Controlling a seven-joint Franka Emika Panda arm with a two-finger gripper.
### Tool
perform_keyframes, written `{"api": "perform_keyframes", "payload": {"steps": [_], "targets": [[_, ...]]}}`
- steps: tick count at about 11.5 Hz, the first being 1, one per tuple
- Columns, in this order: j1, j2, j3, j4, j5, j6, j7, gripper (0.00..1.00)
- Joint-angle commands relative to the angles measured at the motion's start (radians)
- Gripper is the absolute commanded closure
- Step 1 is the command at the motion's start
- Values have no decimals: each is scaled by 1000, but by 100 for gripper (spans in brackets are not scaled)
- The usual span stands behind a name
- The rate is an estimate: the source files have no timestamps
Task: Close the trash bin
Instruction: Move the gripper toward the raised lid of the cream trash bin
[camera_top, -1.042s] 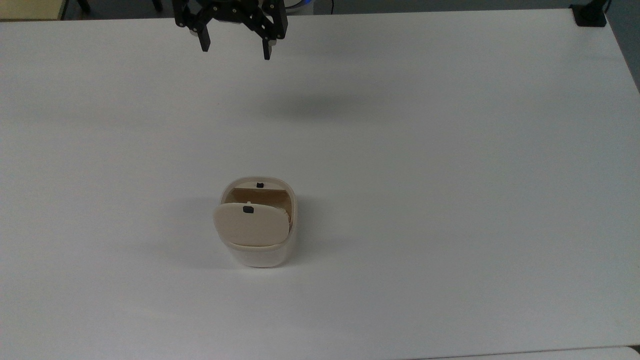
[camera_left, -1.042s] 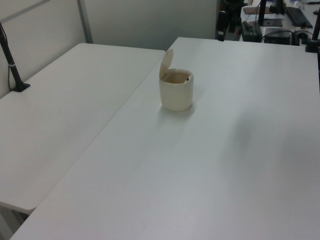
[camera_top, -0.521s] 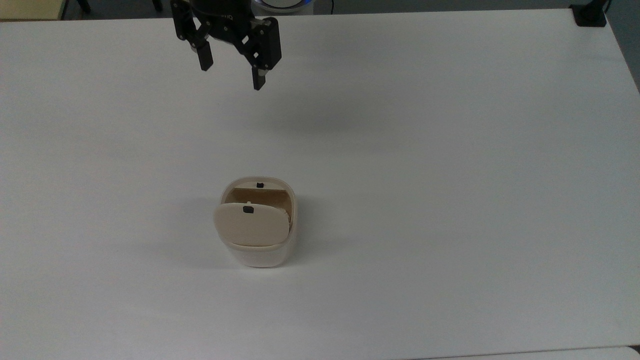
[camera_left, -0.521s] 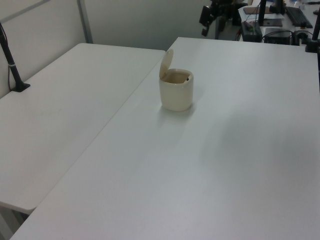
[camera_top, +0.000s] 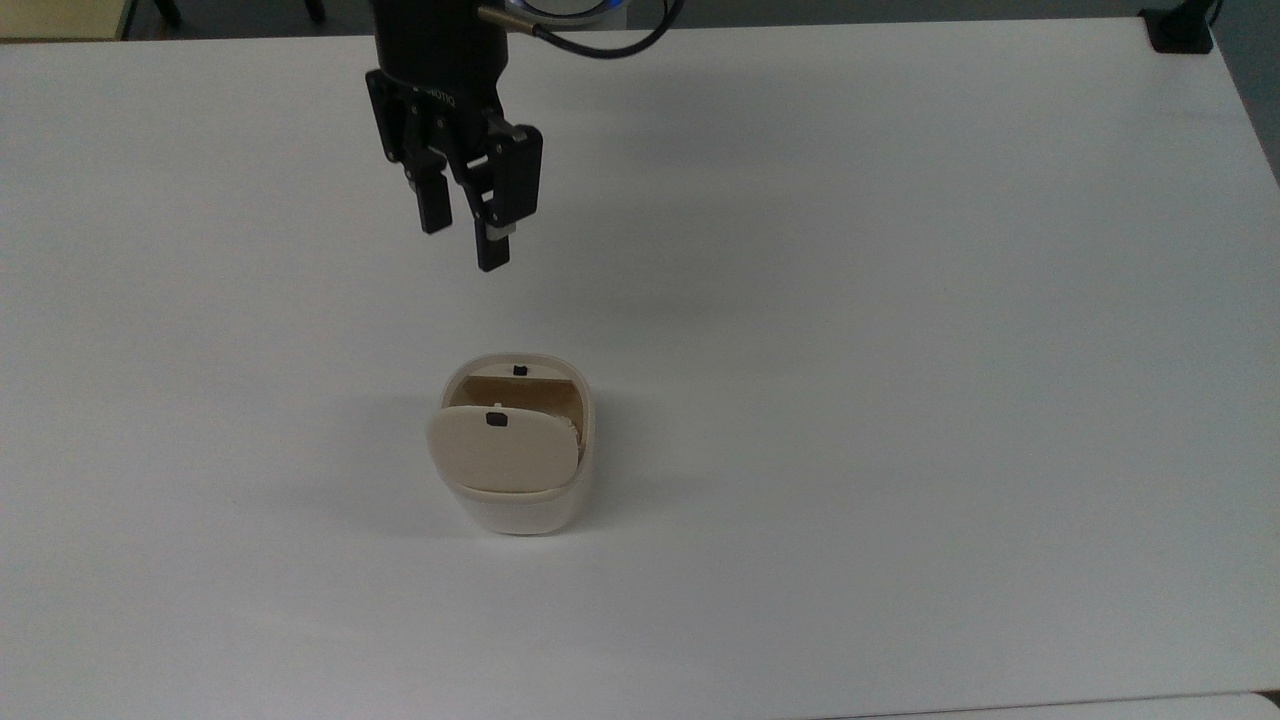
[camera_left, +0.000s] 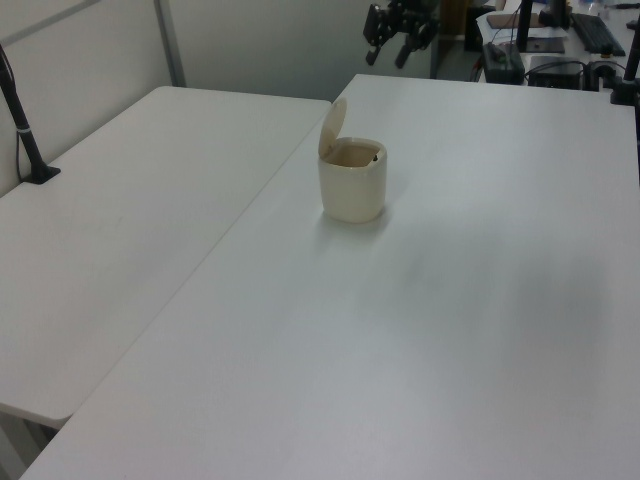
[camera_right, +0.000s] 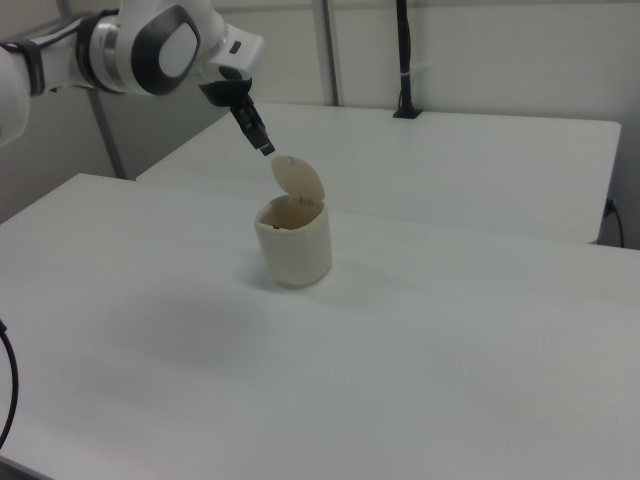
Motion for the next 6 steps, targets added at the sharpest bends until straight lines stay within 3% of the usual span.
{"api": "perform_keyframes", "payload": {"steps": [1, 6], "targets": [[12, 104, -10, 107, 8, 87, 217, 100], [10, 172, -10, 146, 6, 193, 374, 100]]}}
